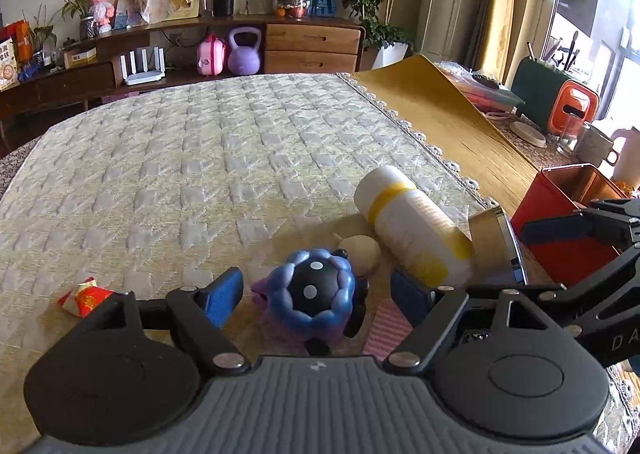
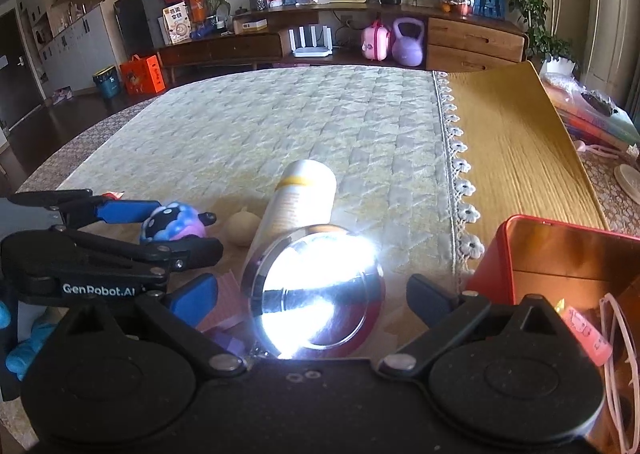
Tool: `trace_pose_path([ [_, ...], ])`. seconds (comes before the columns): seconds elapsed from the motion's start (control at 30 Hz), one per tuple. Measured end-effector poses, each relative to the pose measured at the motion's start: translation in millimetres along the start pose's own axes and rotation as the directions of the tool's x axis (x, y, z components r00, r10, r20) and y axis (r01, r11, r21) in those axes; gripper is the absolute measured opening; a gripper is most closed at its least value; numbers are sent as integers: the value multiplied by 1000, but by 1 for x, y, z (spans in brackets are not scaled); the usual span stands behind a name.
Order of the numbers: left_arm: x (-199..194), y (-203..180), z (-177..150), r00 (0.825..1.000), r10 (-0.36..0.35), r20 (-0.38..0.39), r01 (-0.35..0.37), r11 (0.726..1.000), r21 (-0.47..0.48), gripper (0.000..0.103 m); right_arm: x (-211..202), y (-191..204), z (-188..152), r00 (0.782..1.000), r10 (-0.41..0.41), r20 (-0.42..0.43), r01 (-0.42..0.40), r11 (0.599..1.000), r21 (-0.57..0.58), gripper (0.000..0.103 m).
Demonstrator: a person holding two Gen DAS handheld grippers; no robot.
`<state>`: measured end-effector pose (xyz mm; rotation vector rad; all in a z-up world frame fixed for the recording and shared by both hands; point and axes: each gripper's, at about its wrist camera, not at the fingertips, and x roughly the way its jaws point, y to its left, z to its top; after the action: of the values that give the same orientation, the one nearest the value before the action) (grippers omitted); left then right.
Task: Organize rigid objects
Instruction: 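Grasp the blue spiky ball with the left tool while the right tool grasps the round silver mirror, then carry the ball and mirror to the red tin while the right tool lowers the mirror inside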
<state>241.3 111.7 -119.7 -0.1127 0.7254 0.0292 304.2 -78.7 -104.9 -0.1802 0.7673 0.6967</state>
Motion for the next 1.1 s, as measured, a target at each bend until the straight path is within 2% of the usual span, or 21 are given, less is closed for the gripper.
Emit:
trace_pose_path([
  [0.1, 2, 0, -1, 1000, -4, -4, 4, 1000, 0, 73, 2, 0, 1, 1000, -7, 1, 7, 1000, -5, 101],
  [0.43, 4, 6, 0, 1000, 6, -6, -6, 1000, -5, 60, 12, 1, 7, 999, -31, -7, 31, 998, -53, 99],
  [0.53, 3, 7, 0, 1000, 4, -6, -4, 1000, -9, 60, 9, 1, 7, 1000, -29, 0, 29, 998, -63, 92],
  [0.57, 3, 7, 0, 1000, 6, -5, -6, 1000, -6, 60, 7, 2, 6, 1000, -23, 5, 24, 997, -73, 79],
  [0.6, 3, 7, 0, 1000, 8, -6, -8, 1000, -5, 60, 6, 3, 6, 1000, -2, 1, 2, 997, -78, 77],
  [0.77, 2, 5, 2, 1000, 12, -14, -12, 1000, -11, 59, 0, 14, 0, 999, -36, 10, 37, 992, -120, 77],
  [1.1, -11, -2, -2, 999, 22, -31, -21, 1000, 5, 59, -33, 14, -9, 998, -42, 56, 47, 994, -96, 76],
])
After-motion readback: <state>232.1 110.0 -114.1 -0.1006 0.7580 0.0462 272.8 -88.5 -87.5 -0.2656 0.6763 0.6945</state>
